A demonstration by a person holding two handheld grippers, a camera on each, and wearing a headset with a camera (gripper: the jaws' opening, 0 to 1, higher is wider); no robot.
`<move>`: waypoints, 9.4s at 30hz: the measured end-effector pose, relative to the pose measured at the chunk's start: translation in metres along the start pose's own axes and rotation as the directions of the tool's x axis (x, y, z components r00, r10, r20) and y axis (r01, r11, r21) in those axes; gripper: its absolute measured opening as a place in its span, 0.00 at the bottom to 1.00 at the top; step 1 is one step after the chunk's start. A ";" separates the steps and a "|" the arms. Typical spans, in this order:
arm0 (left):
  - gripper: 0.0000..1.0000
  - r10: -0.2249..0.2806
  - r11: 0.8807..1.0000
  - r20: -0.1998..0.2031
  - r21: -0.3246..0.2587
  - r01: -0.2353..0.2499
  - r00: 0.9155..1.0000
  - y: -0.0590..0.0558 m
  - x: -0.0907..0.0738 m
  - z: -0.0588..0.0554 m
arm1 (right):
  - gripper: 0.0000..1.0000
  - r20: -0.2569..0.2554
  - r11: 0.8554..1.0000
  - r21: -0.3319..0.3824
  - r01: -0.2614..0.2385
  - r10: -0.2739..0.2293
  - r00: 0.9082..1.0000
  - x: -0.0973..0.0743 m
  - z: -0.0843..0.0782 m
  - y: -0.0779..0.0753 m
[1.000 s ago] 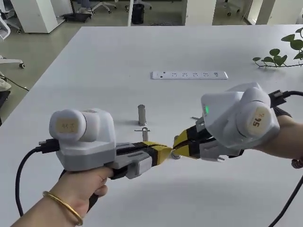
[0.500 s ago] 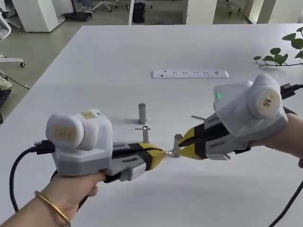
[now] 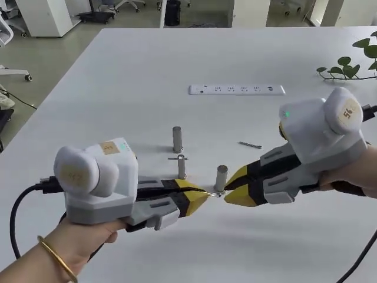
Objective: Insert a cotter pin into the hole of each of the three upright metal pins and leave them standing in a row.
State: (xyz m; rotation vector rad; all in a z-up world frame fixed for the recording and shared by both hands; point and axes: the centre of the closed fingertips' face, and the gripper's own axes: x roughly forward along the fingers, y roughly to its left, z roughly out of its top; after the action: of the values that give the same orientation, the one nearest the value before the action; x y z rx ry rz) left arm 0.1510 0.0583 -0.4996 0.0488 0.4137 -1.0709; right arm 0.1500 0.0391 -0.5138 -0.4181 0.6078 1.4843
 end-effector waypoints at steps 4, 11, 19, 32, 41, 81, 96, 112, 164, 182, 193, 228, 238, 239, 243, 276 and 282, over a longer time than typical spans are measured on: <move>0.00 -0.044 0.999 0.007 0.024 0.044 0.999 -0.006 0.000 0.002 | 0.06 0.017 1.000 0.013 -0.027 0.027 0.999 0.001 -0.001 0.005; 0.00 -0.107 0.993 0.017 0.050 0.106 0.994 -0.016 -0.002 0.005 | 0.06 0.033 0.996 0.015 -0.085 0.085 0.996 0.003 0.000 0.016; 0.00 -0.155 0.986 0.015 0.060 0.154 0.988 -0.027 -0.001 0.006 | 0.00 0.034 0.990 -0.008 -0.138 0.138 0.990 0.005 0.003 0.029; 0.01 -0.174 0.985 -0.002 0.017 0.174 0.985 -0.031 0.000 -0.002 | 0.00 -0.057 0.983 -0.095 -0.154 0.149 0.987 0.007 -0.004 0.037; 0.03 -0.115 0.993 -0.024 0.028 0.115 0.993 -0.025 0.005 -0.008 | 0.00 -0.141 0.978 -0.165 -0.127 0.104 0.984 0.008 -0.012 0.029; 0.23 0.227 0.972 -0.037 0.066 -0.225 0.973 0.040 0.034 -0.022 | 0.00 -0.373 0.980 -0.175 0.094 -0.154 0.915 -0.013 -0.056 -0.053; 0.24 0.273 0.961 -0.069 0.074 -0.268 0.960 0.058 0.060 -0.031 | 0.00 -0.424 0.960 -0.265 0.092 -0.202 0.883 -0.013 -0.061 -0.075; 0.22 0.269 0.963 -0.069 -0.005 -0.270 0.961 0.072 0.084 -0.033 | 0.00 -0.436 0.963 -0.256 0.082 -0.191 0.879 -0.010 -0.065 -0.092; 0.11 0.246 0.969 -0.094 -0.008 -0.248 0.965 0.078 0.097 -0.041 | 0.00 -0.458 0.963 -0.258 0.073 -0.188 0.869 0.002 -0.050 -0.098; 0.11 0.249 0.969 -0.099 0.017 -0.248 0.964 0.077 0.099 -0.042 | 0.00 -0.409 0.965 -0.245 0.096 -0.193 0.892 0.011 -0.046 -0.095; 0.11 0.254 0.967 -0.096 0.010 -0.254 0.962 0.077 0.099 -0.042 | 0.01 -0.368 0.962 -0.244 0.121 -0.208 0.906 0.014 -0.042 -0.093; 0.12 0.285 0.955 -0.088 -0.059 -0.291 0.955 0.079 0.100 -0.048 | 0.00 -0.346 0.962 -0.231 0.147 -0.222 0.912 0.010 -0.036 -0.091; 0.12 0.277 0.956 -0.100 -0.072 -0.284 0.956 0.078 0.101 -0.049 | 0.00 -0.346 0.961 -0.233 0.149 -0.225 0.911 0.012 -0.036 -0.093; 0.12 0.276 0.956 -0.103 -0.074 -0.284 0.956 0.079 0.101 -0.050 | 0.01 -0.347 0.961 -0.233 0.148 -0.225 0.911 0.012 -0.036 -0.093; 0.13 0.274 0.956 -0.112 -0.073 -0.283 0.955 0.079 0.100 -0.052 | 0.03 -0.354 0.963 -0.230 0.141 -0.218 0.909 0.012 -0.038 -0.091; 0.42 0.274 0.957 -0.127 -0.064 -0.283 0.953 0.069 0.059 -0.045 | 0.12 -0.238 0.988 -0.036 0.147 -0.151 0.959 0.033 -0.027 -0.089; 0.46 0.268 0.956 -0.132 -0.087 -0.281 0.954 0.067 0.052 -0.043 | 0.09 -0.239 0.989 -0.034 0.145 -0.149 0.959 0.035 -0.028 -0.088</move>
State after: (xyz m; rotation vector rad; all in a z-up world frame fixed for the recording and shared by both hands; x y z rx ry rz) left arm 0.2168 0.0578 -0.5681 0.0752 0.5537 -0.7722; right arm 0.2337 0.0449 -0.5664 -0.6493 0.7410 1.3064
